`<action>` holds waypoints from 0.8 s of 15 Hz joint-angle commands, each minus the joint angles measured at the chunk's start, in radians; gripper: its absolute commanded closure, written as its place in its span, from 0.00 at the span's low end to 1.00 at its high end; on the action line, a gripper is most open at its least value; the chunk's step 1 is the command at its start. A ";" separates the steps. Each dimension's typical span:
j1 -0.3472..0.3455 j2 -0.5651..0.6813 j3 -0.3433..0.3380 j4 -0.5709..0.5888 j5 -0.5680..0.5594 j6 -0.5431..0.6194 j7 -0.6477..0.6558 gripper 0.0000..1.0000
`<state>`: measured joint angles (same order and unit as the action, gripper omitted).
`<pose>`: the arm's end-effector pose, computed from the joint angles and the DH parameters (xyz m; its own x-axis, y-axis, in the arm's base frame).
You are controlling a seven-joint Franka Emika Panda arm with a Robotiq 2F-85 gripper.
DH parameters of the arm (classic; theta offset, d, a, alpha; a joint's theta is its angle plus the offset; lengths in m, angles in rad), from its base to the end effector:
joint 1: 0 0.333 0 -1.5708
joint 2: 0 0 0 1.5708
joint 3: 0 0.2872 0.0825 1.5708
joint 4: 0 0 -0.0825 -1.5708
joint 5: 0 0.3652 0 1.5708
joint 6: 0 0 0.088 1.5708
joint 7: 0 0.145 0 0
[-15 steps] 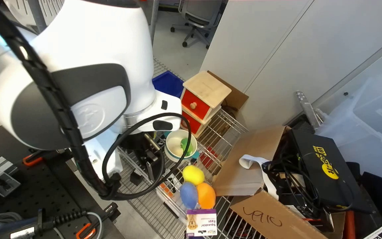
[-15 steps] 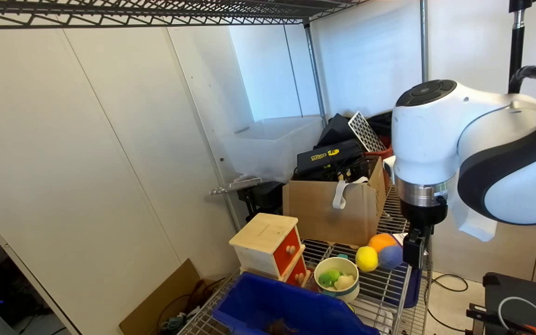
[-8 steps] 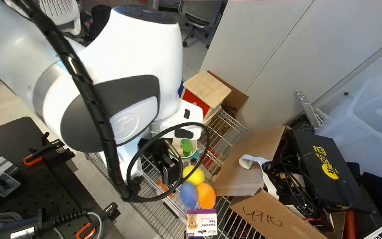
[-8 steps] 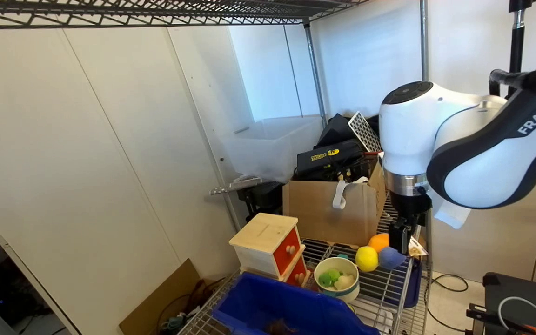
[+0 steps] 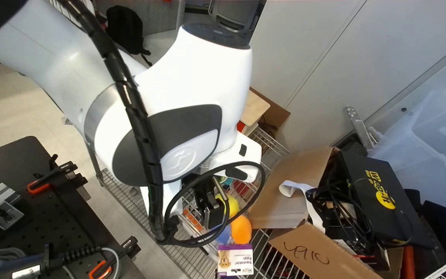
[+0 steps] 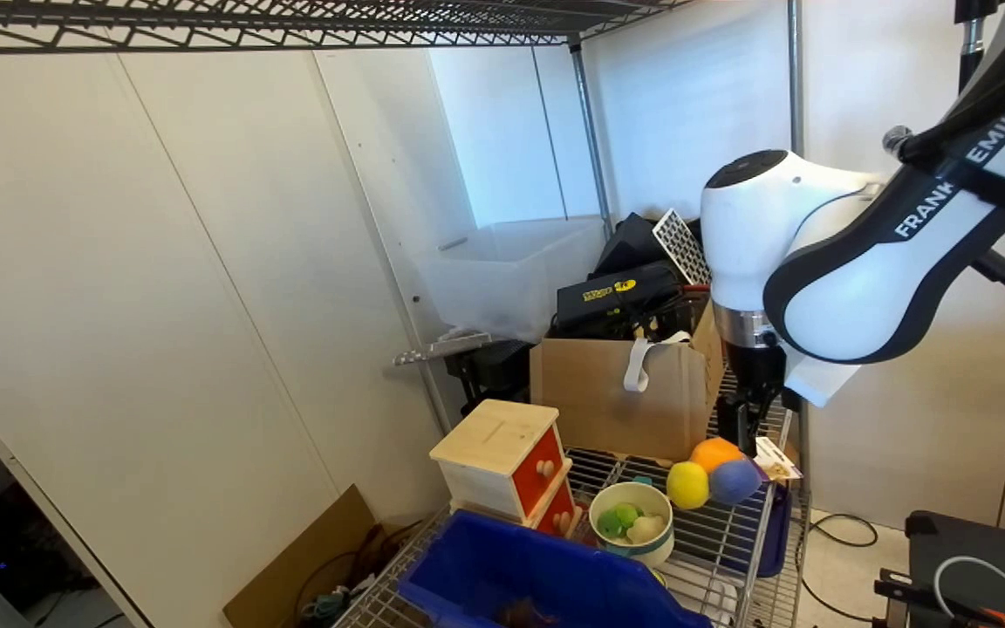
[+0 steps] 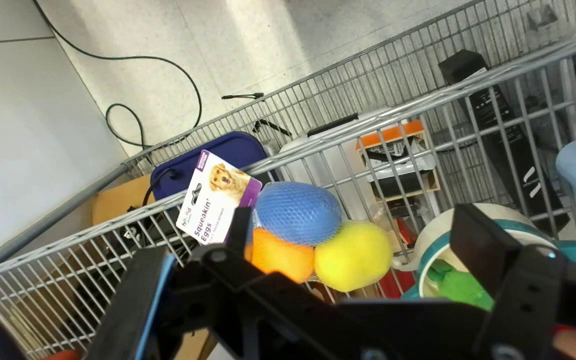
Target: Pick up the plush toys and put them in the box
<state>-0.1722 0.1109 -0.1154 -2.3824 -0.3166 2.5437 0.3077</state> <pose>0.4743 -0.1442 0.2283 0.9433 -0.3216 0.0826 -0.3316 -0.9253 0.1839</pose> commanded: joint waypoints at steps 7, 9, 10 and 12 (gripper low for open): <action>0.027 0.002 -0.025 -0.001 0.005 -0.001 -0.005 0.00; 0.027 0.001 -0.026 -0.004 -0.002 0.005 -0.023 0.00; 0.030 0.011 -0.028 0.006 -0.021 0.007 -0.021 0.00; 0.036 0.056 -0.028 0.047 -0.059 -0.008 -0.024 0.00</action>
<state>-0.1654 0.1152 -0.1197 -2.3850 -0.3348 2.5446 0.2958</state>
